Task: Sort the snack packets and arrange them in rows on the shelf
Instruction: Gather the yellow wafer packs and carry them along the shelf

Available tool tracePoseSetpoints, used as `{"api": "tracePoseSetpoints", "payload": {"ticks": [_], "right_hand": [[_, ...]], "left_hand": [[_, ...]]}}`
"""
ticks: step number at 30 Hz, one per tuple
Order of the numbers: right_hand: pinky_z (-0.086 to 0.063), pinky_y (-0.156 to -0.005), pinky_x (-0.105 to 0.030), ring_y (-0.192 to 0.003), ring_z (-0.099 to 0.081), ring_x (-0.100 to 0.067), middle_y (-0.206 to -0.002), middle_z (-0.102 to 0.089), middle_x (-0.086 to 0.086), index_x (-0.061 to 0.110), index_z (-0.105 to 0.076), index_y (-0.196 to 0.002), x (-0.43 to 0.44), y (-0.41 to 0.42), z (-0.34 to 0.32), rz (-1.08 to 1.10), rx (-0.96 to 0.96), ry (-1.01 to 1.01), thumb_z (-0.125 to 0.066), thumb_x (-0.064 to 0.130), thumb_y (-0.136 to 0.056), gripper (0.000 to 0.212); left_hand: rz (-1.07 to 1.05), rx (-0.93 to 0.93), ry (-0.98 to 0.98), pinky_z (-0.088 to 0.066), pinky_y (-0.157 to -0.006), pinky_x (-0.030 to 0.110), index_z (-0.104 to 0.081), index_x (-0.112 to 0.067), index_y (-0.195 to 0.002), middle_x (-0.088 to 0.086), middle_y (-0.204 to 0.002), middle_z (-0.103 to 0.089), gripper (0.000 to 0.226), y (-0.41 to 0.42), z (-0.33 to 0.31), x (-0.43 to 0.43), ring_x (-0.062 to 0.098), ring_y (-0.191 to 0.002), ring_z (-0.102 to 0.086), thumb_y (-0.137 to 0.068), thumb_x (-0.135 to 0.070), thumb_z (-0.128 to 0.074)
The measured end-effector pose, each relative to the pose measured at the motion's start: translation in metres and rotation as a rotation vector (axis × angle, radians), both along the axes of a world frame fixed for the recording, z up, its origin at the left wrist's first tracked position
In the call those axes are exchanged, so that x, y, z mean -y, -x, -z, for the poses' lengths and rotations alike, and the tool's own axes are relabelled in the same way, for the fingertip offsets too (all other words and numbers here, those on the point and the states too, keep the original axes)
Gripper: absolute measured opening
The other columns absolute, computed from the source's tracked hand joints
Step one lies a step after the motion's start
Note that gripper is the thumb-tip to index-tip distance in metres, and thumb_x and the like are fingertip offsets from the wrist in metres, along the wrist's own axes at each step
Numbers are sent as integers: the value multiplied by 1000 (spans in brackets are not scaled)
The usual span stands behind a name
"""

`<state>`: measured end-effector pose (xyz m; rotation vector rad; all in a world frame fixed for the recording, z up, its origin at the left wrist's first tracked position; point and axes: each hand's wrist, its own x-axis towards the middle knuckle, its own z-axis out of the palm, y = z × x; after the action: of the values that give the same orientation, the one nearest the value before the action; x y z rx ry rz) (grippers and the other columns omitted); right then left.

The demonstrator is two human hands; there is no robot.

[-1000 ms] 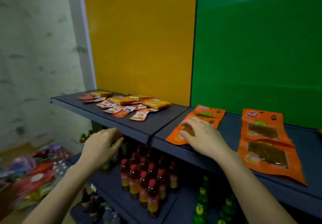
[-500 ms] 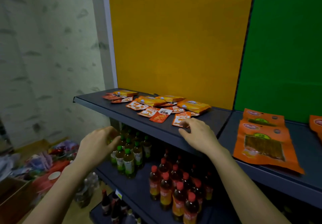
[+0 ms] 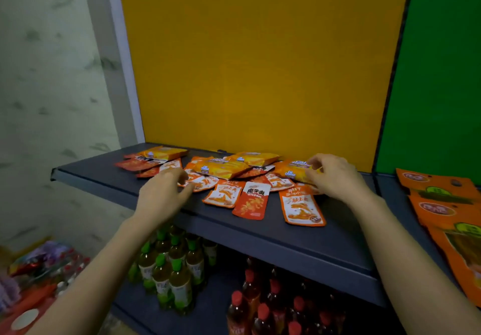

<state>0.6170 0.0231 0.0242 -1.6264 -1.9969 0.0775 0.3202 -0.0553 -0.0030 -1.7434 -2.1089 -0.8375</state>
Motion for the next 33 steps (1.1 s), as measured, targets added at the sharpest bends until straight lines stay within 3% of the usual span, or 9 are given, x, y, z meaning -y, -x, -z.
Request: {"api": "tracePoseSetpoints", "payload": {"ticks": [7,13,17,20,22,26,30,33], "right_hand": [[-46,-87,-36,-113,-54,-27,-124,-59,-8,14,-54,-126,-27,-11,-7,155,87,31,-53,35,-92,40],[-48,-91,-41,-114,-54,-31,-129,-57,-13,9,-51,-127,-41,-9,-2,331,82,143,-50,49,-89,55],[-45,-86,-37,-115,-52,-35,-130,-53,-19,5,-50,-124,-48,4,2,459,73,291,-45,61,-87,68],[-43,-92,-39,-122,-48,-36,-138,-47,-20,2,-43,-132,-54,19,6,531,-45,319,-47,68,-81,84],[-42,-97,-41,-126,-45,-37,-142,-43,-20,0,-36,-137,-57,26,10,578,-152,334,-52,70,-77,93],[-44,-94,-39,-123,-49,-35,-138,-47,-20,-1,-41,-135,-62,31,13,624,-276,352,-60,65,-75,91],[-46,-82,-37,-113,-54,-32,-130,-54,-18,-2,-47,-128,-65,28,15,607,-565,331,-77,48,-67,84],[-44,-92,-37,-119,-52,-32,-130,-53,-14,-5,-47,-128,-66,23,15,589,-733,322,-83,33,-65,82]], "left_hand": [[98,33,43,-44,-82,38,-61,-9,-109,11,-114,-61,40,17,-8,-72,27,-109,-54,-88,-42,-55],[55,31,308,-46,-86,41,-50,-3,-120,17,-120,-59,80,32,-9,-128,32,-112,-54,-78,-71,-44],[98,56,438,-44,-91,40,-43,-3,-128,18,-130,-54,93,40,-16,-149,34,-118,-52,-71,-77,-46],[154,125,572,-42,-88,36,-42,-2,-129,15,-134,-49,98,48,-25,-163,32,-119,-49,-66,-76,-54],[195,170,647,-40,-81,32,-46,-2,-125,14,-130,-52,96,51,-29,-171,28,-110,-53,-64,-75,-58],[249,264,690,-41,-74,30,-56,-1,-115,13,-118,-61,92,56,-29,-181,24,-89,-55,-57,-72,-67],[317,450,680,-45,-71,34,-53,5,-122,19,-116,-64,105,62,-28,-184,31,-97,-63,-48,-64,-79],[368,569,647,-49,-81,38,-50,5,-125,20,-116,-63,105,65,-28,-184,33,-103,-62,-47,-57,-83]]}}
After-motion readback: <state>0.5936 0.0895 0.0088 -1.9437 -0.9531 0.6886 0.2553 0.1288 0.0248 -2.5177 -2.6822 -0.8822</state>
